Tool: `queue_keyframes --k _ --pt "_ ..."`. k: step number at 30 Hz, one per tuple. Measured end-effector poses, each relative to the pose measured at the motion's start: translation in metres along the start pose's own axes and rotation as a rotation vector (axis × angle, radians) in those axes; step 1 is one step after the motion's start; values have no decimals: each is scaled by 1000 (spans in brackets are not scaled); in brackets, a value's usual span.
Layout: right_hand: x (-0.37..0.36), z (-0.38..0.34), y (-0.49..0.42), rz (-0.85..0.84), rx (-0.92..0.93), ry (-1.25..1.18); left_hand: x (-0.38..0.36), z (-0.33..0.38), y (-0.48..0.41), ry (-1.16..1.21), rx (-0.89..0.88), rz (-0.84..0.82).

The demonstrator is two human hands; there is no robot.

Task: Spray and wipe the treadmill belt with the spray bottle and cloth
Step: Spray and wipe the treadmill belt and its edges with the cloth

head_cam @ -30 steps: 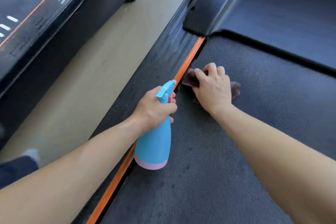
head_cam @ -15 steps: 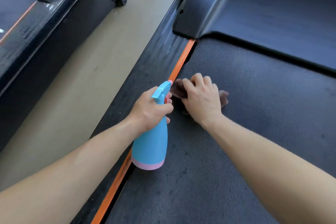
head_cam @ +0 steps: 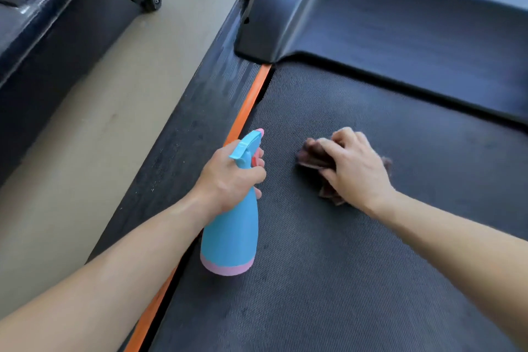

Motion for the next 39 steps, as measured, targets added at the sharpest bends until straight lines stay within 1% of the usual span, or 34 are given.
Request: queue_keyframes --k 2,4,7,11,14,16,19,23,27,29,31,35,36,38,39 --pt "10 -4 42 -43 67 -24 -18 8 0 1 -2 -58" --pt "19 3 72 -40 53 8 -40 17 0 -1 -23 -128" --pt "31 30 94 28 -119 91 -73 29 -2 -52 -51 -195" --pt "49 81 104 145 -374 125 -112 47 -7 -121 -66 -229" --pt "55 102 105 139 -429 139 -134 58 -7 -207 -78 -249" --pt "57 102 110 112 -422 161 -144 66 -4 -273 -93 -267" --pt "53 95 120 81 -366 202 -151 71 -4 -300 -100 -259" --pt "46 96 121 84 -349 245 -156 67 -3 -344 -112 -257" --pt "44 95 120 97 -343 247 -152 60 -1 -389 -126 -212" --pt "46 95 120 125 -344 253 -146 56 1 -379 -113 -216" --pt "47 91 116 149 -303 242 -139 52 1 -319 -89 -235" --pt "37 74 71 162 -60 110 -121 51 -7 -224 -81 -181" --pt "32 76 51 159 -33 112 -116 52 -9 -201 -75 -157" --pt "26 88 5 176 -76 158 -108 52 -14 -170 -68 -121" --pt "25 99 -16 185 -146 186 -105 52 -16 -156 -65 -114"
Point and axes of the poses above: each hand's wrist, its own y-axis away from the middle knuckle, its own x-axis out of the back of the hand, z = x × y, the point moved 8 cm from there along -y, towards the middle knuckle, and after that the axes turned 12 degrees about z, right-handed, at the moved point
